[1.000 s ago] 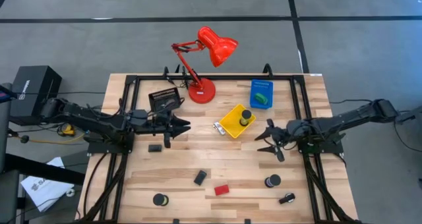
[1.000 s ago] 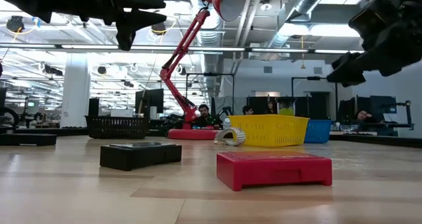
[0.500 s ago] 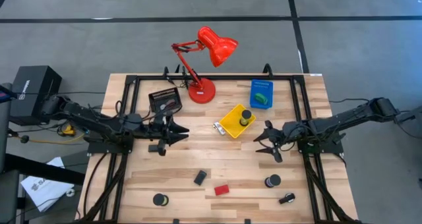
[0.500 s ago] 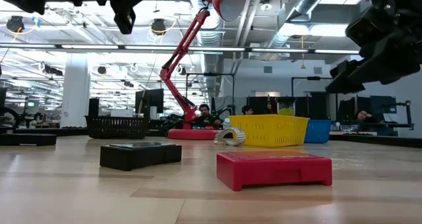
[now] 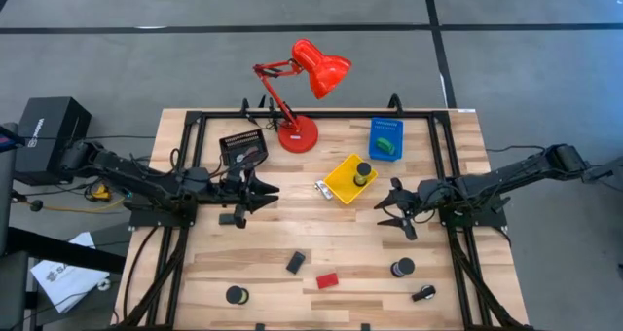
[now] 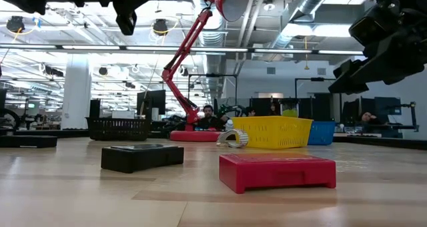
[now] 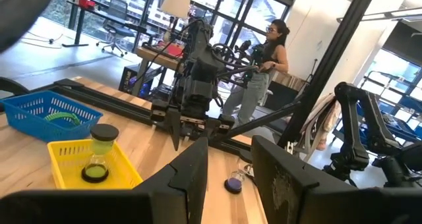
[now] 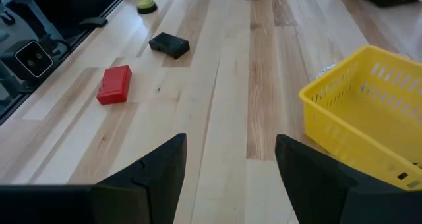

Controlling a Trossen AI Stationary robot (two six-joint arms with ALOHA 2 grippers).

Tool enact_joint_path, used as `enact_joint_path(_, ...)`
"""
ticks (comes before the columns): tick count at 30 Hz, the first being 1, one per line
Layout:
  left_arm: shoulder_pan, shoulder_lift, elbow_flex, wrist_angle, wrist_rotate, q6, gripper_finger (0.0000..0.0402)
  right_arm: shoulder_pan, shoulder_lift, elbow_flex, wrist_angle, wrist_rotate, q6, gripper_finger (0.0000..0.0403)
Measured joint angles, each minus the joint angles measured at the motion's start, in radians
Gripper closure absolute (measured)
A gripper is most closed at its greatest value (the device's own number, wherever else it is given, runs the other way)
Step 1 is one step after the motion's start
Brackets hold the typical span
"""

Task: Pick & Place Office items
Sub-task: Put the green wrist watch into the black bin

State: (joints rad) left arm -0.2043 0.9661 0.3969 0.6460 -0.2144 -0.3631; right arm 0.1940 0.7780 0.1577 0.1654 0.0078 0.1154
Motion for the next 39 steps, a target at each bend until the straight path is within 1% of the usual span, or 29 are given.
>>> enact_joint_path(18, 0.037, 0.000, 0.000, -0.002, -0.003, 0.000, 0.0289, 0.000, 0.000, 0.000, 0.004, 0.000, -0.013, 0.0180)
enact_joint_path(27, 0.037, 0.000, 0.000, 0.000, -0.003, 0.000, 0.0289, 0.000, 0.000, 0.000, 0.119, -0.004, -0.011, 0.0180)
enact_joint_path(29, 0.037, 0.000, 0.000, 0.000, -0.003, 0.000, 0.0289, -0.001, 0.001, 0.000, 0.123, -0.002, -0.011, 0.0180)
enact_joint_path(31, 0.037, 0.000, 0.000, 0.001, -0.003, 0.000, 0.0289, -0.006, 0.007, 0.000, 0.124, 0.044, -0.028, 0.0180)
enact_joint_path(36, 0.041, 0.000, 0.000, 0.004, -0.002, 0.000, 0.0289, -0.040, 0.025, 0.000, 0.120, 0.236, -0.038, 0.0180)
enact_joint_path(38, 0.051, 0.000, 0.000, 0.007, -0.001, 0.000, 0.0289, -0.063, 0.032, -0.001, 0.115, 0.347, -0.040, 0.0180)
enact_joint_path(39, 0.058, 0.000, 0.000, 0.008, 0.001, 0.000, 0.0289, -0.079, 0.030, -0.001, 0.121, 0.419, -0.044, 0.0180)
